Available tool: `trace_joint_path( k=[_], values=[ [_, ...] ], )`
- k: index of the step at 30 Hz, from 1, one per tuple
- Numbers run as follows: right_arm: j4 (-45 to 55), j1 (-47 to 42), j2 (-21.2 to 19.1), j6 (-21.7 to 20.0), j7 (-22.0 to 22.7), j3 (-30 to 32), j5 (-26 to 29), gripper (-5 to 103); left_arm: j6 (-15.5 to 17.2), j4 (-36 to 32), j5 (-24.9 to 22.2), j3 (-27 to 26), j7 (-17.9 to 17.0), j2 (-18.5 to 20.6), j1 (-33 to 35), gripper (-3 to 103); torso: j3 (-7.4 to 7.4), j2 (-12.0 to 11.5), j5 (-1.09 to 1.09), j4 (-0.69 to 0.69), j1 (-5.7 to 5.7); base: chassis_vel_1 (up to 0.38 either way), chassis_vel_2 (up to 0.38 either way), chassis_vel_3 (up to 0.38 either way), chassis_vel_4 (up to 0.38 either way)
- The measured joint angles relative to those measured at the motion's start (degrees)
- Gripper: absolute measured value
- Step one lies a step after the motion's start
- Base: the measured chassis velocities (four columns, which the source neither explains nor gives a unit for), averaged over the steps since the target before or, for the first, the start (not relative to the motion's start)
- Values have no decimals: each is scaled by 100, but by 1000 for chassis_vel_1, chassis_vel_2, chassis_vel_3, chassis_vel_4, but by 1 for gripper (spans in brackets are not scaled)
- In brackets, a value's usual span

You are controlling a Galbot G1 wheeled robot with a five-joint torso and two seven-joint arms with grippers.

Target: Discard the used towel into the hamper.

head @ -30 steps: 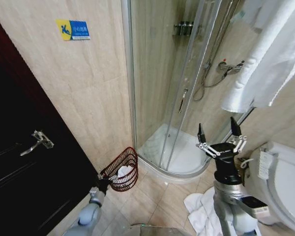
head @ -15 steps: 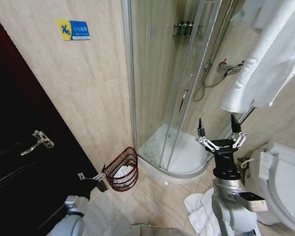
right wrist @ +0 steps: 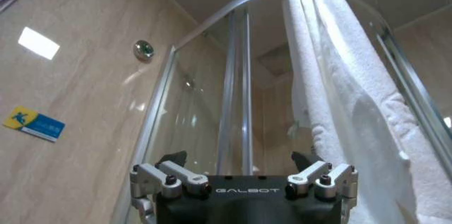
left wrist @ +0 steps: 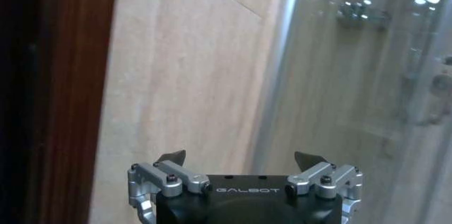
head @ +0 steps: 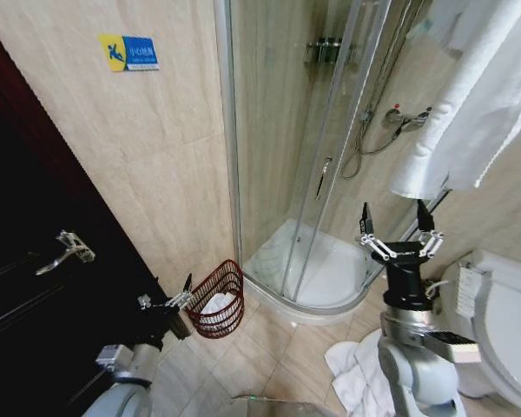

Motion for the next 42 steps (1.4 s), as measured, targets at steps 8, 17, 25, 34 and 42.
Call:
trace_joint_path(
  k=[8,17,25,34,42],
  values=[
    [35,102,28,-49,-109,-23,59,100,402,-140,368,-71,546,-90,106,100,0,0,0,0,0,0,0,0,0],
    [28,73,54,-35,-124,-13,106,100,94,-129,711,593,329,-259,373,100,0,0,0,0,0,0,0,0,0],
    [29,78,50,-35,-131,-17,124,100,93,-201,834,621,340,-303,378,100,0,0,0,0,0,0,0,0,0],
    [29,112,43,-108,-137,-58,104,100,-37,-177,975,263,440,-184,262,100,0,0,-1,0,0,0,0,0,0],
    [37,110,58,-144,-143,-70,76,100,-98,-69,1097,239,527,-160,185,100,0,0,-2,0,0,0,0,0,0]
  ],
)
